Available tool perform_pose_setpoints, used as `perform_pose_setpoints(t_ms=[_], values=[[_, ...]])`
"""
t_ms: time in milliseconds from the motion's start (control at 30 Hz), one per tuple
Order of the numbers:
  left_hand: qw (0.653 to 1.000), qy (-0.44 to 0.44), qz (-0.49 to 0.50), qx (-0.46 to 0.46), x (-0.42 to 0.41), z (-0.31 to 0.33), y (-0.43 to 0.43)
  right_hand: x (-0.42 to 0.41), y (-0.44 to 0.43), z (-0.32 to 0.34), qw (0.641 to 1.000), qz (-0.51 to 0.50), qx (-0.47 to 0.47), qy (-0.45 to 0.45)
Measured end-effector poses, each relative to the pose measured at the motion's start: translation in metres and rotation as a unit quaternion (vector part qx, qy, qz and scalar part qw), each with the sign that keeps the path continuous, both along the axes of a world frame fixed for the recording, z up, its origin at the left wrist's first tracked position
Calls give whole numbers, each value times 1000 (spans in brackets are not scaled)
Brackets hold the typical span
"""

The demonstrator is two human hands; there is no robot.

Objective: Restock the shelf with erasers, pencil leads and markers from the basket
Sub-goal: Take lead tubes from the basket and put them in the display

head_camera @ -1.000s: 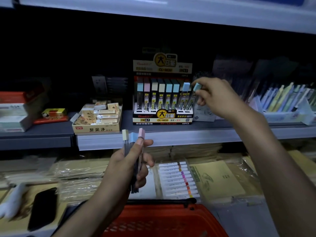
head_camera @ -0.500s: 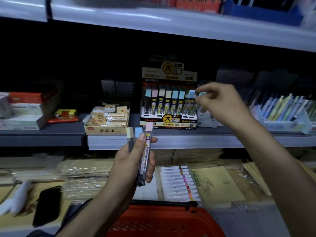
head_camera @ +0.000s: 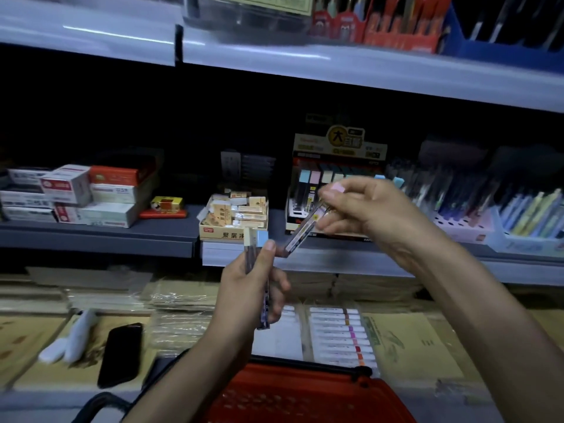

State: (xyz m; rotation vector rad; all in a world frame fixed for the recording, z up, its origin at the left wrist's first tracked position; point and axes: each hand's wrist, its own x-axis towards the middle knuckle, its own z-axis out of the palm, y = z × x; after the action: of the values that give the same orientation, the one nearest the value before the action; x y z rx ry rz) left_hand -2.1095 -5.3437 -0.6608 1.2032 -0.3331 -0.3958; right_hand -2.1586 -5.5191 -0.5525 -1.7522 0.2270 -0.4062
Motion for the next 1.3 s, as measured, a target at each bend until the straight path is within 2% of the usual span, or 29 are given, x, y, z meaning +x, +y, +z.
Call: perform_pose_setpoints(t_ms=[200, 467, 567, 733, 833, 1033, 1300], values=[[1000, 3, 19, 9, 13, 1, 10, 10, -7, 4, 974, -98, -172, -110], [999, 37, -11, 1, 21, 2, 14, 30, -12, -7, 940, -127, -302, -97], [998, 54, -10, -7, 22, 4, 14, 33, -18, -14, 938, -131, -310, -83], [996, 84, -10, -24, 22, 4, 11, 37, -30, -25, 961, -123, -235, -79], [995, 96, -9, -24, 23, 4, 9, 38, -39, -29, 963, -130, -223, -72], [994, 103, 3, -30, 19, 6, 8, 39, -32, -24, 932, -126, -330, -76], [999, 41, 4, -33, 11, 4, 11, 63, -16, -34, 889, -117, -433, -87]])
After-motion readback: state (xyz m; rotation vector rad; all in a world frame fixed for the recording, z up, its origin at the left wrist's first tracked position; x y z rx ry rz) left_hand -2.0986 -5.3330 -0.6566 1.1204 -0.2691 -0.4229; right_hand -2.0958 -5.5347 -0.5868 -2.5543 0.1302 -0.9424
